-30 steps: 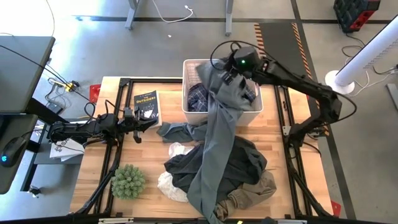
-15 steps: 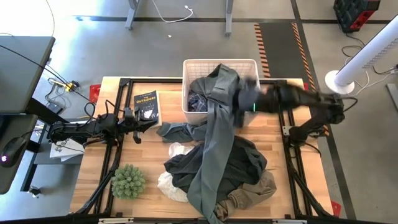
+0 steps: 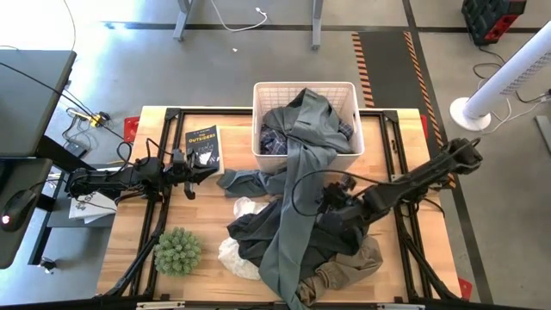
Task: Sort clothes
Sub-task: Put the blue pants into the white bin
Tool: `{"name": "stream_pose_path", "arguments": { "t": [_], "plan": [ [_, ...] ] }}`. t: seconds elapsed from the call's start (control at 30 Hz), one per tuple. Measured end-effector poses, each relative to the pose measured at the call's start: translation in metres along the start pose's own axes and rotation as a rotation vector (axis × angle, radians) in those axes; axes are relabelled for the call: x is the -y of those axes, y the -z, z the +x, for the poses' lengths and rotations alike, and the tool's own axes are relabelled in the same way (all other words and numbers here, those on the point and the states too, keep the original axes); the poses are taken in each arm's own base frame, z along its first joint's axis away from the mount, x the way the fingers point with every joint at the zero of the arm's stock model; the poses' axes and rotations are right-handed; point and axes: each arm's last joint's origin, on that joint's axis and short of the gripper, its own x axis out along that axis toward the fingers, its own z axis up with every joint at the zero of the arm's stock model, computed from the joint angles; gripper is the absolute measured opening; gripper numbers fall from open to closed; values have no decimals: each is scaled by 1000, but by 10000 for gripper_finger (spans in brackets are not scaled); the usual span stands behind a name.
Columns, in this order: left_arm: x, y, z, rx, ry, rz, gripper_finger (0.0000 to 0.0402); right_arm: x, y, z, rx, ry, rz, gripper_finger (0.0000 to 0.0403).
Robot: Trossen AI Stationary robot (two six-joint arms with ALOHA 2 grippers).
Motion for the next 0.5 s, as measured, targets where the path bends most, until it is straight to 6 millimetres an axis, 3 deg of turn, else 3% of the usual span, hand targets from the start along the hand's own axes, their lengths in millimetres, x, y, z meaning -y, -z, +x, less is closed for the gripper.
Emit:
{"name": "stream_pose_path", "arguments": {
  "t": [0.3, 0.5],
  "plan": [
    [0, 0, 0, 1, -2, 2, 10, 23, 13, 62, 223, -226, 320, 302],
    [0, 0, 0, 3, -6, -4, 10, 43, 14, 92, 308, -206, 419, 313]
  ]
}}
